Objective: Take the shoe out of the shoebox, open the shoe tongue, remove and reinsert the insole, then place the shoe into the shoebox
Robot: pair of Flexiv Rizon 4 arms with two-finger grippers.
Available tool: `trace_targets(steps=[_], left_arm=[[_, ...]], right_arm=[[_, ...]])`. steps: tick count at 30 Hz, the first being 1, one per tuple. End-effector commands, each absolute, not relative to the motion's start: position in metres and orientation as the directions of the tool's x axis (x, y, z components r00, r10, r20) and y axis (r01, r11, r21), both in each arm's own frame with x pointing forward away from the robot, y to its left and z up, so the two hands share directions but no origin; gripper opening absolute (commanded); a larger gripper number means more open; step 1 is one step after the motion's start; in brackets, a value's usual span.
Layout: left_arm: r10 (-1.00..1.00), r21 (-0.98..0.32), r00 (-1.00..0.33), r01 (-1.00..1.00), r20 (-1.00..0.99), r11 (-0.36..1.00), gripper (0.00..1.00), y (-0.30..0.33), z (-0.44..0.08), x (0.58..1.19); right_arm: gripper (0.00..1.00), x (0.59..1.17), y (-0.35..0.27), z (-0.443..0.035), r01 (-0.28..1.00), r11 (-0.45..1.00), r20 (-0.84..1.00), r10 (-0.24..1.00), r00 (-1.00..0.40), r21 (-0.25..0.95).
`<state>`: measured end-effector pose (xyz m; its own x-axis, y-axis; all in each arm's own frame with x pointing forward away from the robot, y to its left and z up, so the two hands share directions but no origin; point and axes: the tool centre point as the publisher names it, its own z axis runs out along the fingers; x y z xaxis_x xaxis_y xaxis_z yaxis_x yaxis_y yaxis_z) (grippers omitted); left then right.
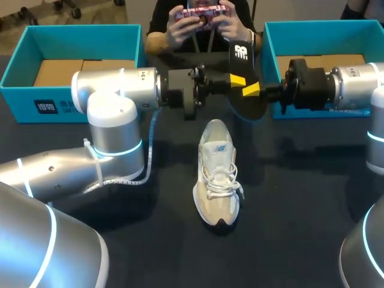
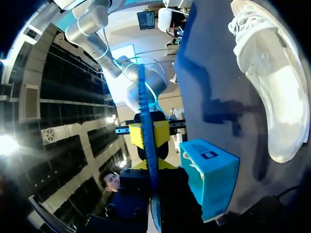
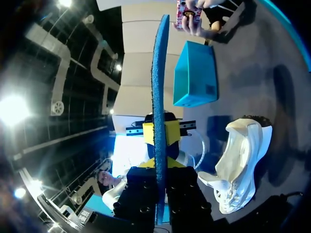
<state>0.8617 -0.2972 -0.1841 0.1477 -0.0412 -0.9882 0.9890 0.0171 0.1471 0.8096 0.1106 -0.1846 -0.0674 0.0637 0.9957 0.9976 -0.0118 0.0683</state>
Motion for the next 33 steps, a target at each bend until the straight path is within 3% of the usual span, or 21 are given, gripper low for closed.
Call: trace_targets(steps=[1,5,6,7,18,23,33], left_arm=[[-0.049,0.146,0.147,0.989,-0.988,0.013,0.00,-0.300,-0.185,0.861],[-0.038,0.144,0.144,0.990,-0.989,0.003,0.00,-0.297,-0.186,0.860],[-0.035,0.142,0.142,0.990,-0.989,0.007,0.24,-0.296,-0.185,0.860],[-0.034,0.136,0.136,0.991,-0.990,0.010,1.00,-0.294,-0.184,0.861],[-0.006,0.000,0.000,0.999,-1.000,0.036,1.00,-0.264,-0.170,0.866],[0.068,-0.196,-0.200,0.979,-0.978,0.053,1.00,-0.241,-0.173,0.861],[0.126,-0.438,-0.458,0.885,-0.880,0.155,1.00,-0.216,-0.187,0.862]], right_arm=[[0.00,0.811,0.113,-0.185,0.998,-0.010,0.996,0.064,-0.065,0.066],[0.00,0.811,0.113,-0.184,0.997,-0.019,0.995,0.075,-0.072,0.074],[0.00,0.811,0.113,-0.184,0.996,-0.023,0.993,0.084,-0.081,0.083],[0.00,0.811,0.113,-0.184,0.996,-0.024,0.993,0.085,-0.085,0.087],[0.00,0.814,0.104,-0.191,0.974,-0.080,0.971,0.128,-0.200,0.211],[0.00,0.820,0.101,-0.198,0.945,-0.110,0.947,0.129,-0.293,0.307],[0.00,0.826,0.102,-0.202,0.869,-0.109,0.873,0.139,-0.467,0.482]])
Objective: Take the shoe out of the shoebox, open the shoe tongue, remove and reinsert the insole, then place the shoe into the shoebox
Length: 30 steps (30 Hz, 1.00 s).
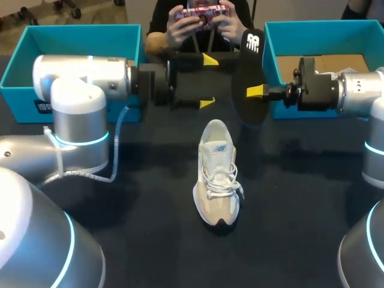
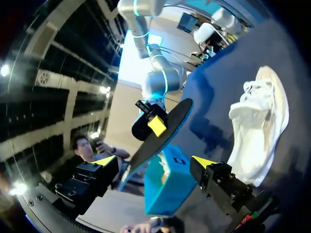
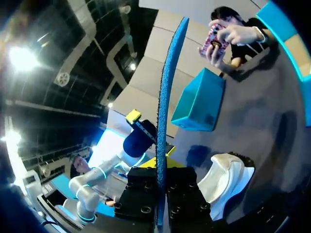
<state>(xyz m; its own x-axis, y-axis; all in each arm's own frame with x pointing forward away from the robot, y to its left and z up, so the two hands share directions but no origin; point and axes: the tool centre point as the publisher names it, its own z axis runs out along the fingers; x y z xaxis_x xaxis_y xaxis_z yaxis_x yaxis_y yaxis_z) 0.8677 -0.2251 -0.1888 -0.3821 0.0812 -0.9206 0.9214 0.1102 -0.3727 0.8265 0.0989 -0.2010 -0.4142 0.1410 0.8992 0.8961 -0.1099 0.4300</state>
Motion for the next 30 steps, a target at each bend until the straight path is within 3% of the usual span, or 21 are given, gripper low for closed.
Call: trace_targets(steps=[1,6,9,26,30], left_arm=[[0.131,-0.464,-0.485,0.871,-0.865,0.165,1.00,-0.214,-0.188,0.862],[0.118,-0.600,-0.641,0.757,-0.758,0.258,1.00,-0.204,-0.202,0.862],[0.118,-0.600,-0.641,0.757,-0.758,0.258,1.00,-0.204,-0.202,0.862],[0.118,-0.600,-0.641,0.757,-0.758,0.258,1.00,-0.204,-0.202,0.862],[0.189,-0.645,-0.709,0.700,-0.679,0.306,1.00,-0.196,-0.201,0.858]], right_arm=[[0.00,0.826,0.103,-0.202,0.859,-0.109,0.863,0.142,-0.485,0.501],[0.00,0.829,0.107,-0.203,0.825,-0.093,0.829,0.125,-0.546,0.557],[0.00,0.829,0.111,-0.201,0.785,-0.071,0.787,0.099,-0.609,0.616],[0.00,0.829,0.111,-0.201,0.785,-0.071,0.787,0.099,-0.609,0.616],[0.00,0.829,0.111,-0.201,0.785,-0.071,0.787,0.099,-0.609,0.616]])
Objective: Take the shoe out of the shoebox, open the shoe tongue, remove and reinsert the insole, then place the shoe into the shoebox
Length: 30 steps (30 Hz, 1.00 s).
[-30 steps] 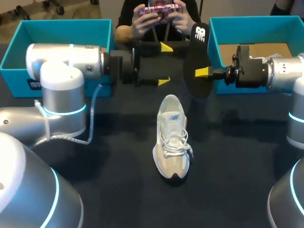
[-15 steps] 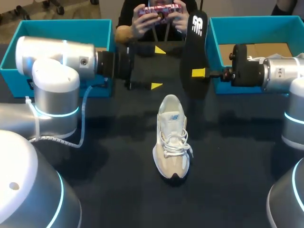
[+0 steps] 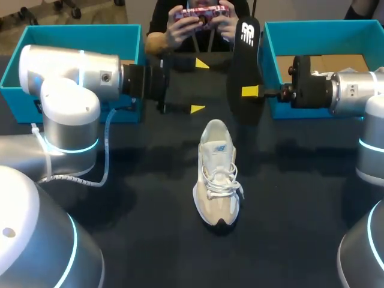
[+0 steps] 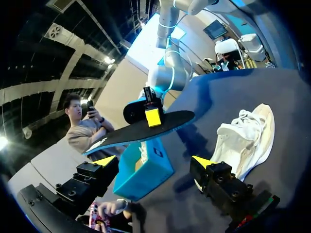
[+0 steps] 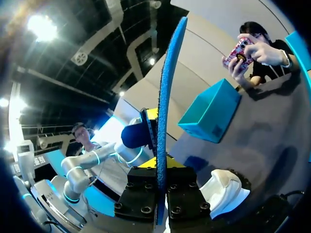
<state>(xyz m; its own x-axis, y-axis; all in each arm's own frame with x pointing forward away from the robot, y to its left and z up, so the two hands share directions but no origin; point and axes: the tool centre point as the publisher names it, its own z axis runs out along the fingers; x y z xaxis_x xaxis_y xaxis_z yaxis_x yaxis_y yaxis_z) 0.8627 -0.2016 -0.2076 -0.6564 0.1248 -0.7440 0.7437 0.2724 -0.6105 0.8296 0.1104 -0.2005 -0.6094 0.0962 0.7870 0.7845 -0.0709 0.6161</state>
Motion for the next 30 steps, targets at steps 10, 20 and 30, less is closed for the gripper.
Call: trace_targets(steps=[10,20,30], left_arm=[[0.270,-0.689,-0.810,0.585,-0.520,0.427,1.00,-0.180,-0.211,0.848],[0.279,-0.722,-0.874,0.485,-0.397,0.492,1.00,-0.163,-0.251,0.840],[0.289,-0.720,-0.905,0.424,-0.313,0.549,1.00,-0.155,-0.282,0.834]], right_arm=[[0.00,0.853,0.118,-0.224,0.556,0.038,0.548,0.127,-0.827,0.830],[0.00,0.859,0.135,-0.249,0.492,0.011,0.488,0.112,-0.865,0.870],[0.00,0.848,0.160,-0.261,0.486,-0.003,0.484,0.089,-0.870,0.874]])
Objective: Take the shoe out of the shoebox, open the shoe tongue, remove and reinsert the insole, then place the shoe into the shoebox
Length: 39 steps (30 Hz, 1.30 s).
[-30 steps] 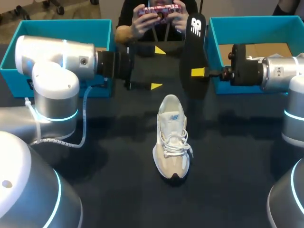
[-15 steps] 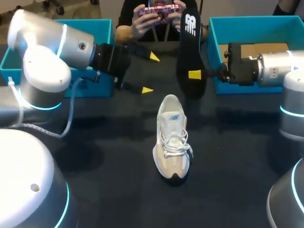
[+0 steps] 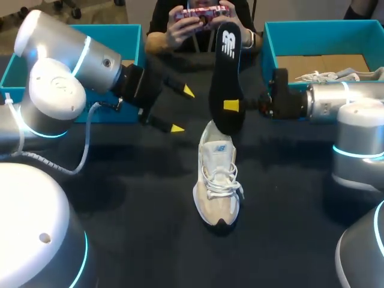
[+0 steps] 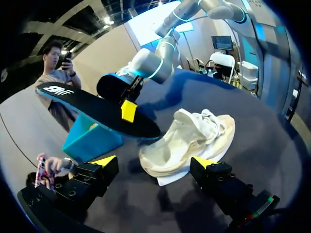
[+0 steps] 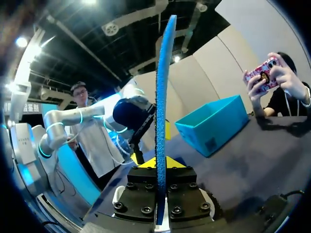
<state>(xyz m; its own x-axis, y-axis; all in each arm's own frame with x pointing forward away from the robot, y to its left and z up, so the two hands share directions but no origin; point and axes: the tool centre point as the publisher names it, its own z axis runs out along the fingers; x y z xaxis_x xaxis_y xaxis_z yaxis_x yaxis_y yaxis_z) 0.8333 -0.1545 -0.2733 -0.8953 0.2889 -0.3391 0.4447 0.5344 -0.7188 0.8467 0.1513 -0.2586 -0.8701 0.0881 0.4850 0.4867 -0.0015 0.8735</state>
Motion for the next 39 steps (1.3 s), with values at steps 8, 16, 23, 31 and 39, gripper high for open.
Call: trace_targets(steps=[8,16,23,31,39], left_arm=[[0.256,-0.711,-0.919,0.395,-0.301,0.582,1.00,-0.148,-0.303,0.836],[0.225,-0.719,-0.936,0.351,-0.269,0.600,1.00,-0.155,-0.331,0.824],[0.208,-0.725,-0.949,0.314,-0.235,0.613,1.00,-0.160,-0.344,0.816],[0.185,-0.729,-0.956,0.292,-0.226,0.619,1.00,-0.167,-0.351,0.818],[0.149,-0.743,-0.966,0.258,-0.211,0.617,1.00,-0.172,-0.356,0.816]], right_arm=[[0.00,0.848,0.160,-0.261,0.486,-0.003,0.484,0.089,-0.870,0.874],[0.00,0.852,0.161,-0.267,0.476,-0.003,0.474,0.087,-0.876,0.880],[0.00,0.851,0.165,-0.274,0.437,-0.013,0.436,0.102,-0.894,0.899],[0.00,0.847,0.175,-0.281,0.421,-0.010,0.420,0.086,-0.903,0.907],[0.00,0.842,0.185,-0.289,0.404,0.001,0.402,0.079,-0.912,0.915]])
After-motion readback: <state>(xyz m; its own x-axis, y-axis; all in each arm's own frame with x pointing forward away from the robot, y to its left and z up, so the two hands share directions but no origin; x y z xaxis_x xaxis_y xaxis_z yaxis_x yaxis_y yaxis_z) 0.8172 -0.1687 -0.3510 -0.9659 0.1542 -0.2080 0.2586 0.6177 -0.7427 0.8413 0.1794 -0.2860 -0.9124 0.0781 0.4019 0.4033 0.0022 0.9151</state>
